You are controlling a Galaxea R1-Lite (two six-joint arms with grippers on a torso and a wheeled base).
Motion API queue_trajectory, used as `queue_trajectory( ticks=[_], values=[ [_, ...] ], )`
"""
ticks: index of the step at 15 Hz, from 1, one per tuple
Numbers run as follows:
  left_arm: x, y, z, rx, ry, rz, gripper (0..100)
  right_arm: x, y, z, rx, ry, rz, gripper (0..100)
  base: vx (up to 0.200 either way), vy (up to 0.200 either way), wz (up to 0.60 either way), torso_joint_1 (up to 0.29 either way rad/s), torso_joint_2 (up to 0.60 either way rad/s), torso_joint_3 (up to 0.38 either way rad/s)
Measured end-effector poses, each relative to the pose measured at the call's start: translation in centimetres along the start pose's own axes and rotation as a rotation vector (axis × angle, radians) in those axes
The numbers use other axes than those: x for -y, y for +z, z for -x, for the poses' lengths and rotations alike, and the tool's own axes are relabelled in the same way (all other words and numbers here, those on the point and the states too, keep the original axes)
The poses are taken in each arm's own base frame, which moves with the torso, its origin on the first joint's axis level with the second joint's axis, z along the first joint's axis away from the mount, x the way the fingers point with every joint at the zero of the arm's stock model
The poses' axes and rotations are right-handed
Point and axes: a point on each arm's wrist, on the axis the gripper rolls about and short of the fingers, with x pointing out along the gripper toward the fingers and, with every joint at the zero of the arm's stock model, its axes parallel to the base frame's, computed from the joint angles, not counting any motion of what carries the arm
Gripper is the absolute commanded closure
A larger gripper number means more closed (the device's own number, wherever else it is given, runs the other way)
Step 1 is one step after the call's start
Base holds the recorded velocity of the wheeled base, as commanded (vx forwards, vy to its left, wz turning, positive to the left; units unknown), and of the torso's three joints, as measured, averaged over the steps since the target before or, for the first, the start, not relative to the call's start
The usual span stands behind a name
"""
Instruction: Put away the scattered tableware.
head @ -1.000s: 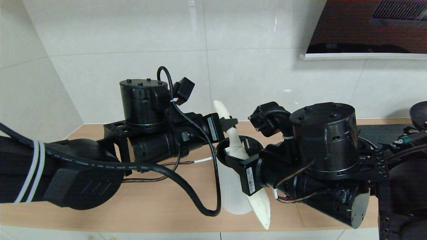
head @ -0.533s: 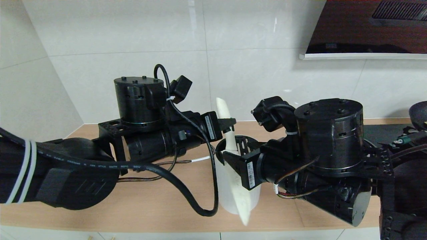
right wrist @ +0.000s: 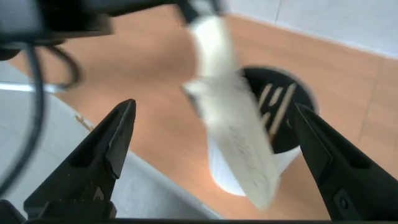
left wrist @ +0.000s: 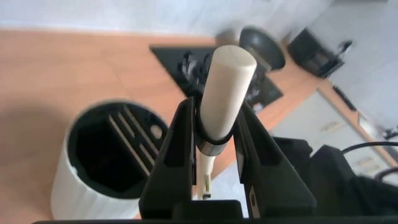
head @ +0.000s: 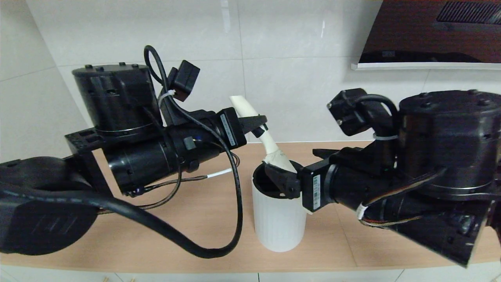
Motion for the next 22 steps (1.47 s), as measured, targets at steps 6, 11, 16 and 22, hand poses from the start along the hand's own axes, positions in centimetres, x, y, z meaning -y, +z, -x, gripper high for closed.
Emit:
queue_trajectory(
  ticks=[6,11,16,22],
  values=[
    [0.6,3.7,2.8,0.138,0.012,-0.237,100,4.5,2.7,2.1,0.096,-0.126,-0.004,0,0.000,0.000,0.00,0.000,0.00,0.000],
    [0.6,5.7,4.1,0.213,0.035,-0.305,100,5.6,3.0,2.5,0.112,-0.162,-0.002,0,0.000,0.000,0.00,0.000,0.00,0.000],
    [0.5,5.3,4.5,0.256,0.014,-0.407,100,5.6,3.0,2.4,0.111,-0.163,-0.003,0,0.000,0.000,0.00,0.000,0.00,0.000],
    [-0.2,3.0,1.1,0.247,-0.121,-0.493,100,5.5,2.8,2.1,0.101,-0.163,0.000,0,0.000,0.000,0.00,0.000,0.00,0.000]
  ],
)
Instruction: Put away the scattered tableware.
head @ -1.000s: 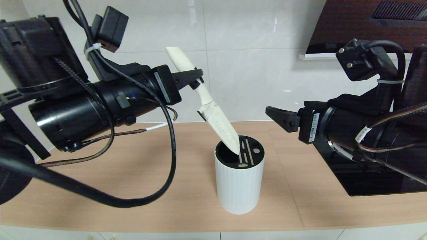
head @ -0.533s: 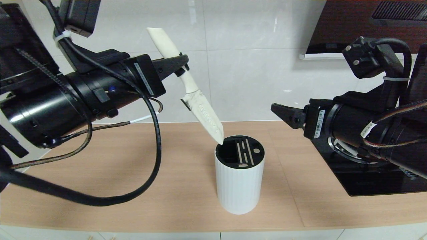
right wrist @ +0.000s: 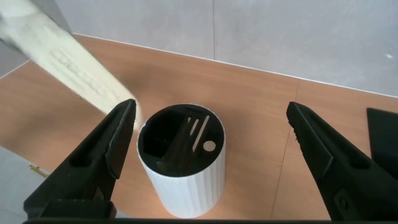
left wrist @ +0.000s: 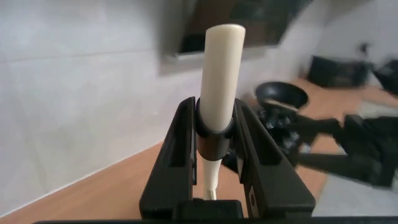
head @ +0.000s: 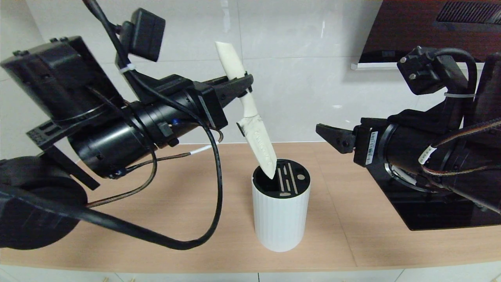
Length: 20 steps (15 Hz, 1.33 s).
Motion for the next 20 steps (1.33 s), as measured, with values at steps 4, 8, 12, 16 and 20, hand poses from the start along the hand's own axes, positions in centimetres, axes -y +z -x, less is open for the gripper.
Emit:
queue_trajectory(
  ticks=[4,8,12,16,20],
  values=[
    [0.0,-2.1,-0.8,-0.059,-0.006,-0.022,100,0.0,-0.3,-0.1,-0.009,-0.001,0.003,0,0.000,0.000,0.00,0.000,0.00,0.000],
    [-0.2,-3.2,-1.2,-0.086,-0.003,-0.025,100,0.0,-0.5,-0.3,-0.015,-0.002,0.006,0,0.000,0.000,0.00,0.000,0.00,0.000],
    [-0.4,-4.0,-1.6,-0.109,-0.001,-0.019,100,0.0,-0.6,-0.4,-0.022,-0.004,0.008,0,0.000,0.000,0.00,0.000,0.00,0.000],
    [-0.7,-5.3,-2.0,-0.141,0.003,-0.011,100,0.0,-0.8,-0.4,-0.028,-0.004,0.011,0,0.000,0.000,0.00,0.000,0.00,0.000],
    [-1.1,-6.7,-2.4,-0.178,0.031,-0.015,100,0.0,-0.9,-0.4,-0.030,-0.004,0.012,0,0.000,0.000,0.00,0.000,0.00,0.000]
  ],
)
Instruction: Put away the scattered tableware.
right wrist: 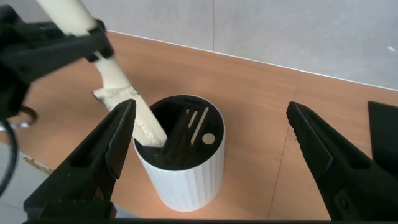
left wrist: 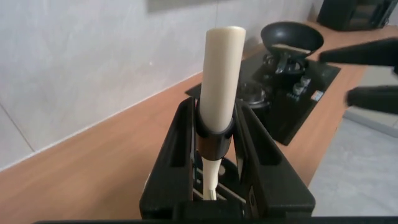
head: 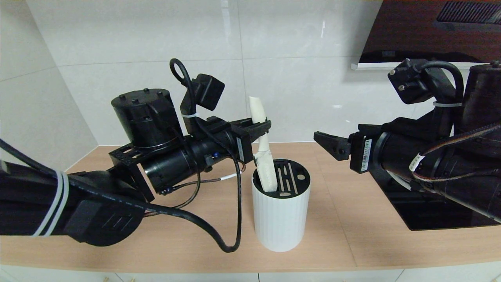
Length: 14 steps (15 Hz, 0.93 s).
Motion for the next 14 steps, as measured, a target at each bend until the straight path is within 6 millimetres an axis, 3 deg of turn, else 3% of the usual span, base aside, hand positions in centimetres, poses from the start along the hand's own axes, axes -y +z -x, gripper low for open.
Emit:
queue_trajectory(
  ticks=[14],
  values=[
    [-0.1,-4.4,-1.6,-0.120,0.036,-0.025,100,0.0,-0.3,-0.3,-0.011,-0.003,0.004,0,0.000,0.000,0.00,0.000,0.00,0.000]
  ],
)
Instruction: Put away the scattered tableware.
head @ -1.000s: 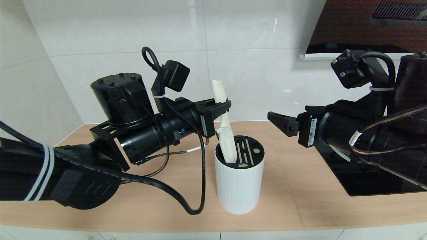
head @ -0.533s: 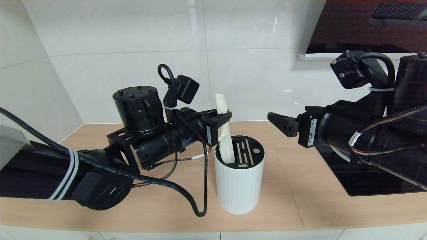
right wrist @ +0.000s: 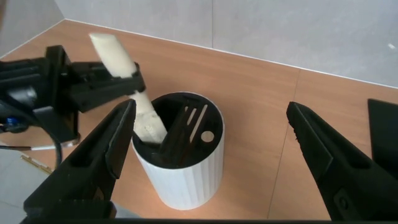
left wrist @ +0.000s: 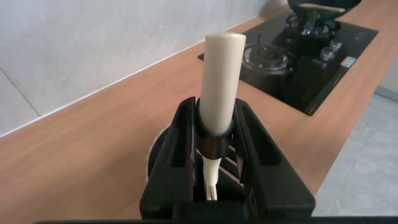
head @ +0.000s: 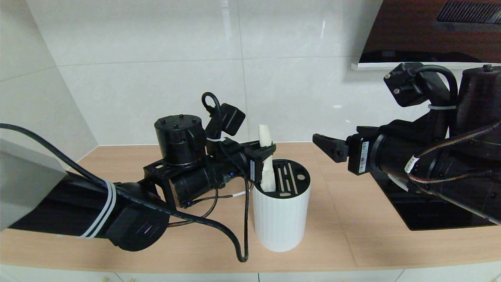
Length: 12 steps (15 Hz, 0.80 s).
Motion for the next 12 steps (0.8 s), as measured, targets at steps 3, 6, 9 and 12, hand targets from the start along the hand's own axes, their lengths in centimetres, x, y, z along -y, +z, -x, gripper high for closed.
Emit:
queue_trajectory(
  ticks=[3,6,9,12],
  values=[
    [0.22,-0.40,-0.30,-0.006,0.007,0.000,100,-0.01,-0.04,-0.04,-0.001,-0.001,0.001,0,0.000,0.000,0.00,0.000,0.00,0.000],
    [0.29,-0.58,-0.46,-0.005,0.025,-0.006,0,-0.01,-0.04,-0.04,-0.001,-0.001,0.001,0,0.000,0.000,0.00,0.000,0.00,0.000],
    [0.65,-0.45,-0.71,0.033,0.049,-0.029,0,0.00,-0.03,-0.04,-0.001,-0.001,0.001,0,0.000,0.000,0.00,0.000,0.00,0.000],
    [0.97,-0.41,-0.83,0.049,0.044,-0.030,0,0.00,-0.03,-0.04,-0.001,-0.001,0.000,0,0.000,0.000,0.00,0.000,0.00,0.000]
  ],
)
